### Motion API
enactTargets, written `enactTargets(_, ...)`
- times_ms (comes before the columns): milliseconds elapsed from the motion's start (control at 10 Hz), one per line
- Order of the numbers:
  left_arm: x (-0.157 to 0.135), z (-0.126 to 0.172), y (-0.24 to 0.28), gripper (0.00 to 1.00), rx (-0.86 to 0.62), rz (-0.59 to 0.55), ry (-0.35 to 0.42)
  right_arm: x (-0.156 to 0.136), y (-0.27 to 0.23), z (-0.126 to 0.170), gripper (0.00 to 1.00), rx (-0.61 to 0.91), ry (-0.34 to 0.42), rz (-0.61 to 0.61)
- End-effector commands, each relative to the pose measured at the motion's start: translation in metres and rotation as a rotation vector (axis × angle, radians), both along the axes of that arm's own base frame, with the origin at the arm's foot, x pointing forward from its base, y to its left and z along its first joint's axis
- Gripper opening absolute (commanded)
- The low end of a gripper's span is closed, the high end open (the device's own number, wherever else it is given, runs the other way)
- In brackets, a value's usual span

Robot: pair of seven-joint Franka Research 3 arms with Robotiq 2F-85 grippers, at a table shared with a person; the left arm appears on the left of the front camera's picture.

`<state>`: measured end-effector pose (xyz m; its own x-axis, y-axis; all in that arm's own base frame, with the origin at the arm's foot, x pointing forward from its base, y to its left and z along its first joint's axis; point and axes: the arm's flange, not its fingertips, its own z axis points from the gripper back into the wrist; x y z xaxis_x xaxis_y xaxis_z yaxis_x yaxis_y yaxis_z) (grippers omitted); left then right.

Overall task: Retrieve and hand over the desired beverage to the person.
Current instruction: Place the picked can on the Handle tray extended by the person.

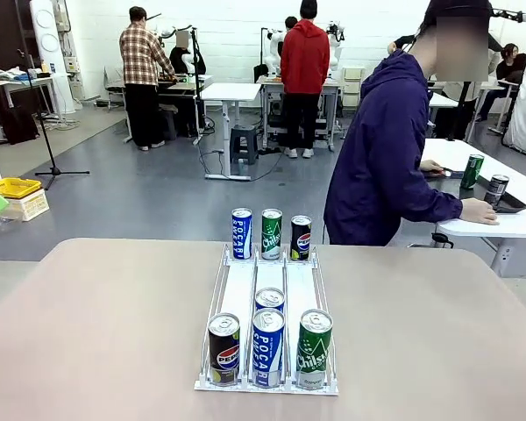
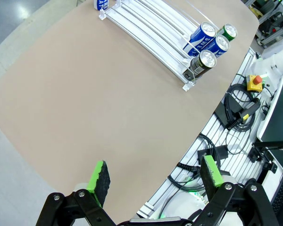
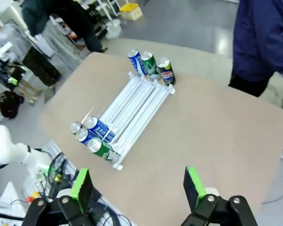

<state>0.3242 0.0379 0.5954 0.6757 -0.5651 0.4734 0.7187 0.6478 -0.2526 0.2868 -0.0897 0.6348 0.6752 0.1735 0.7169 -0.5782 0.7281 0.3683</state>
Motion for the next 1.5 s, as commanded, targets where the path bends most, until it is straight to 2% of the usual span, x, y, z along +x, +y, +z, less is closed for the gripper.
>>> enactTargets(0,0.0,0.001,0.002,1.0,-0.006,-0.015,-0.004,-0.009,-0.01,-0.011,1.0,0.018,-0.011,0.032)
enactTargets(300,0.0,0.001,0.002,1.0,-0.006,-0.015,-0.004,-0.017,-0.023,-0.016,1.0,0.033,0.011,0.011)
enactTargets(400,0.0,0.001,0.002,1.0,-0.006,-0.015,-0.004,-0.012,-0.023,-0.007,1.0,0.016,0.009,0.001)
enactTargets(1400,0.0,0.001,0.002,1.0,-0.006,-0.015,-0.004,-0.012,-0.023,-0.007,1.0,0.016,0.009,0.001)
